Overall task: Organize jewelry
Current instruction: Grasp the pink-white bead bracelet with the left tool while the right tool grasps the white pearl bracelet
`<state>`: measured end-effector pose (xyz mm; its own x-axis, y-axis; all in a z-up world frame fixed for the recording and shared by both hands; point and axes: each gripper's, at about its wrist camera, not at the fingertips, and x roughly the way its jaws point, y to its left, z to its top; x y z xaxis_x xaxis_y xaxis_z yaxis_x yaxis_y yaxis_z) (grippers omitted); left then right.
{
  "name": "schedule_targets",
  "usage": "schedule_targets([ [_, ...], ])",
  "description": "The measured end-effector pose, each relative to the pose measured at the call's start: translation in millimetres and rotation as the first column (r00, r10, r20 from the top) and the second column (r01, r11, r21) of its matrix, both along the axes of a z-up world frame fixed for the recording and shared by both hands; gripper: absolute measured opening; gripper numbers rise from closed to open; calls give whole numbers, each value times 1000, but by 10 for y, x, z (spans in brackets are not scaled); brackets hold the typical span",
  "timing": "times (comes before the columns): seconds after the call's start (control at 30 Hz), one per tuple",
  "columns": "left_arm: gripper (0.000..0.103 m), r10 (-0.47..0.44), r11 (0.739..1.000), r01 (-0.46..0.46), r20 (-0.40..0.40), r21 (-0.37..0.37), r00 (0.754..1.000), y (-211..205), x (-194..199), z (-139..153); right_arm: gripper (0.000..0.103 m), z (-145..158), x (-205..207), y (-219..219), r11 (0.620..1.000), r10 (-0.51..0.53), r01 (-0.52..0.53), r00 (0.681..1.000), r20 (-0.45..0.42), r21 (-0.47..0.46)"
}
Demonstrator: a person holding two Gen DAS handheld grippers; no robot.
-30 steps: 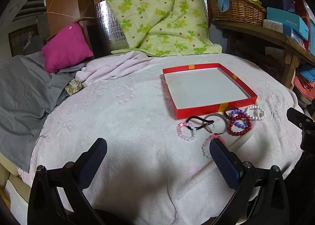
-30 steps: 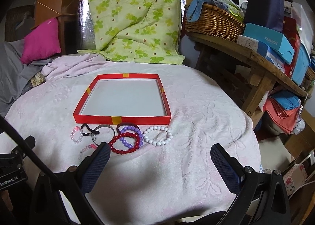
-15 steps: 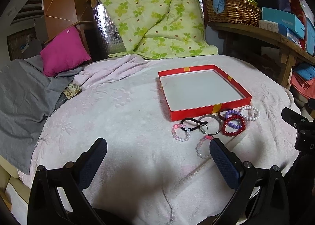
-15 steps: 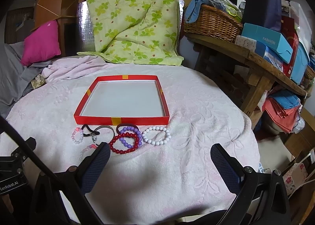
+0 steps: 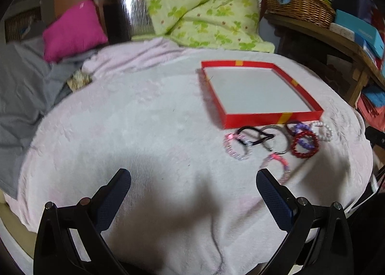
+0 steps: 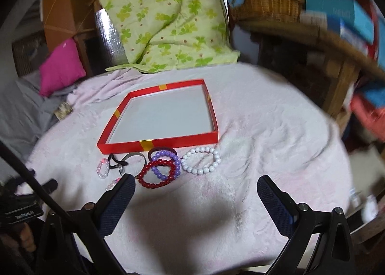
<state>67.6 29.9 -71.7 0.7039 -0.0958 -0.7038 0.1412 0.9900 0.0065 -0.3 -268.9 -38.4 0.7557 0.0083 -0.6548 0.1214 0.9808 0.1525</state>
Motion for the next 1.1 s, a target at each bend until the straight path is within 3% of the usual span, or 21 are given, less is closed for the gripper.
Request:
schedule_targets([
  [0.17,103,-15,996,10,-54,-90,998,83,237,-87,75,-225,335,-408,982,17,-4,998,-66,188],
  [0.23,103,-48,994,42,-59,-98,997,28,308,-89,57,-306,474,-489,971,33,-9,995,-97,239],
  [0.3,102,-89,992,82,-62,-100,994,-67,412,-102,54,-392,593,-558,963,31,3,992,-123,270],
  [0.33,100,-104,990,97,-60,-104,993,-102,453,-102,49,-426,650,-591,960,25,13,991,-134,280],
  [0.4,86,-163,982,156,-64,-104,985,-201,550,-135,42,-469,724,-636,956,32,14,988,-150,294],
  [0.47,79,-196,978,188,-87,-94,977,-293,647,-195,42,-521,831,-654,956,35,17,984,-174,291],
  [0.77,79,-234,970,218,-167,-112,958,-352,822,-412,40,-747,1246,-579,972,69,-2,958,-279,235],
  [0.93,77,-257,963,236,-184,-128,949,-376,887,-478,14,-792,1310,-479,982,74,-18,952,-297,187],
  [1.0,59,-283,957,263,-193,-126,939,-425,905,-502,11,-783,1306,-422,987,69,-23,954,-291,158],
  [1.1,46,-303,951,284,-189,-121,934,-465,922,-523,10,-745,1283,-337,992,72,-41,961,-268,118],
])
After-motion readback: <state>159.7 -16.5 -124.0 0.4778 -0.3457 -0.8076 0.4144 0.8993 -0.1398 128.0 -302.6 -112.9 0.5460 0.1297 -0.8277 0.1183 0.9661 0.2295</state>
